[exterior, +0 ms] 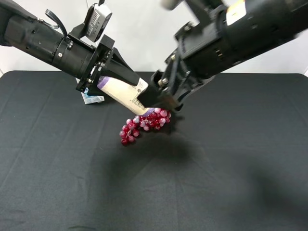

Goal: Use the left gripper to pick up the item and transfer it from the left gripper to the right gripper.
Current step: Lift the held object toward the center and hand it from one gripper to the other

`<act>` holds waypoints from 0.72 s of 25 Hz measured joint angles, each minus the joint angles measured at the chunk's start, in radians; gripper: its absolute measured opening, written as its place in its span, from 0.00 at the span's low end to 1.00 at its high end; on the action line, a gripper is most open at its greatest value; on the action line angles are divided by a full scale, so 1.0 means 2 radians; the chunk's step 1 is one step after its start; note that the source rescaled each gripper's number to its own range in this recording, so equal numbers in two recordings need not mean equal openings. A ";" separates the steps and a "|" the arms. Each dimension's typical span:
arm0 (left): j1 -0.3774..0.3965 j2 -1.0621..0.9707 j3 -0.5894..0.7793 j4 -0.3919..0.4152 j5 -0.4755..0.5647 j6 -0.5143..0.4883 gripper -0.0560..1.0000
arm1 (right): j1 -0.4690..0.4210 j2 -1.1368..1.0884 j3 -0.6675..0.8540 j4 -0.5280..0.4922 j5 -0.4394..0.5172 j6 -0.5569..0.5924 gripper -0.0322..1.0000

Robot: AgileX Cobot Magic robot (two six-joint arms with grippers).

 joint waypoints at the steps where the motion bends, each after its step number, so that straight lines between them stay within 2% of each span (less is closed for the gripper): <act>1: 0.000 0.000 0.000 -0.003 0.001 0.000 0.07 | 0.003 0.007 -0.001 0.000 -0.003 -0.001 1.00; 5: 0.000 0.000 0.000 -0.005 0.010 0.000 0.07 | 0.005 0.036 -0.001 -0.002 -0.027 -0.002 1.00; 13: 0.000 0.000 0.000 -0.006 0.047 0.003 0.07 | 0.005 0.056 -0.001 -0.005 -0.043 -0.003 1.00; 18: 0.000 0.000 0.000 -0.024 0.071 0.029 0.07 | 0.005 0.074 -0.001 -0.006 -0.050 -0.004 1.00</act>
